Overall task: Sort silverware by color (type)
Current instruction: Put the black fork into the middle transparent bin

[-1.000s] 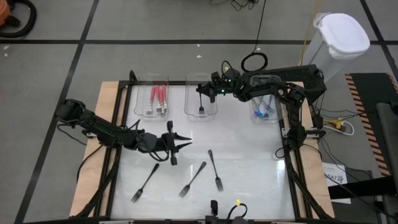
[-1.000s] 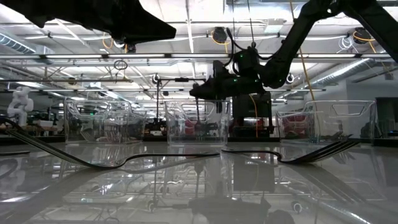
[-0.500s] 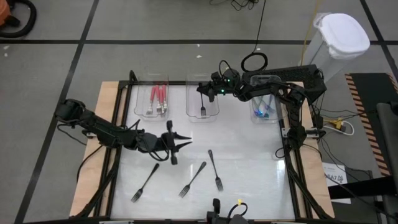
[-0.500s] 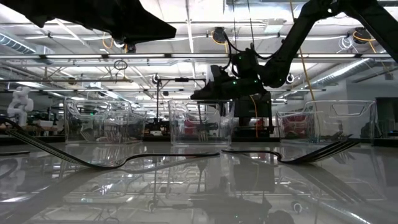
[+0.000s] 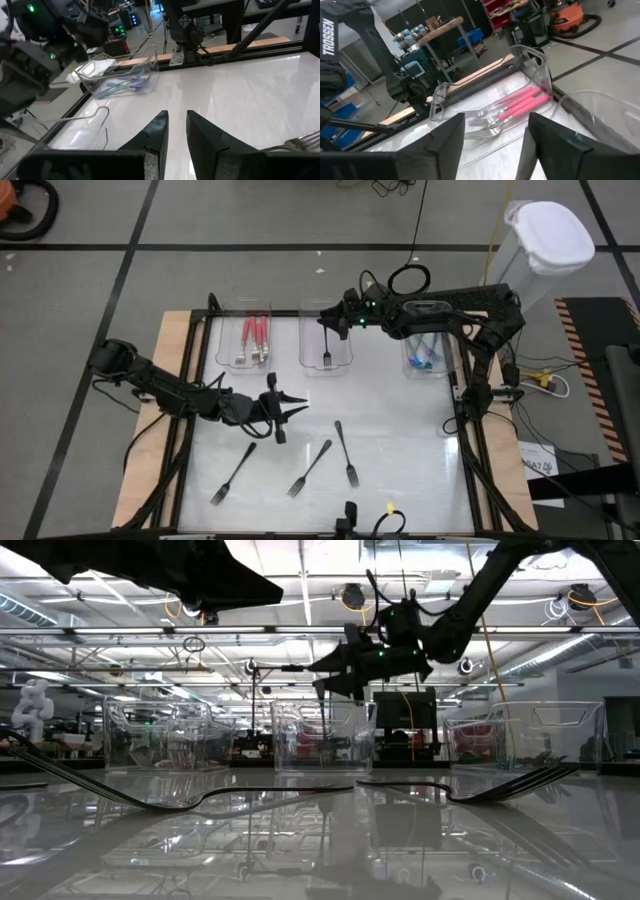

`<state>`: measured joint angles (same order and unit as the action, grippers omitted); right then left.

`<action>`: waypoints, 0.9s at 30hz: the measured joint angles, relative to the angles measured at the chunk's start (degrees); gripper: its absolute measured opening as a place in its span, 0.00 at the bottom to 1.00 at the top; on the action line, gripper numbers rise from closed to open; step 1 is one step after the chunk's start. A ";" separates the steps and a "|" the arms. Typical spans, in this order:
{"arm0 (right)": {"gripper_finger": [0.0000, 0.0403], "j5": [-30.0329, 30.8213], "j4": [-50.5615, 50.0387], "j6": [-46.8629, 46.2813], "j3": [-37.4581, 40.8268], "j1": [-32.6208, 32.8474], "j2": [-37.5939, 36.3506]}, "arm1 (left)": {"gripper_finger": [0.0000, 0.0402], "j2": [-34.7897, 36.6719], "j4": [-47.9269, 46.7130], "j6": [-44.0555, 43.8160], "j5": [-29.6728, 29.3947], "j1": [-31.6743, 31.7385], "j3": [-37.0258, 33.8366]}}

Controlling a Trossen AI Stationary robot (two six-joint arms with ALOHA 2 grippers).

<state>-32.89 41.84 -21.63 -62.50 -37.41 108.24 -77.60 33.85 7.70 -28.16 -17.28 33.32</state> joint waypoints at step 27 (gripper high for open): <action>0.58 13.57 -47.39 27.51 0.37 14.42 -25.88 | 0.17 -0.01 -13.72 -11.94 -5.25 -0.44 3.12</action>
<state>-19.32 -5.55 5.88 -62.13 -22.99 82.36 -77.61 20.13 -4.23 -33.41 -17.72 36.44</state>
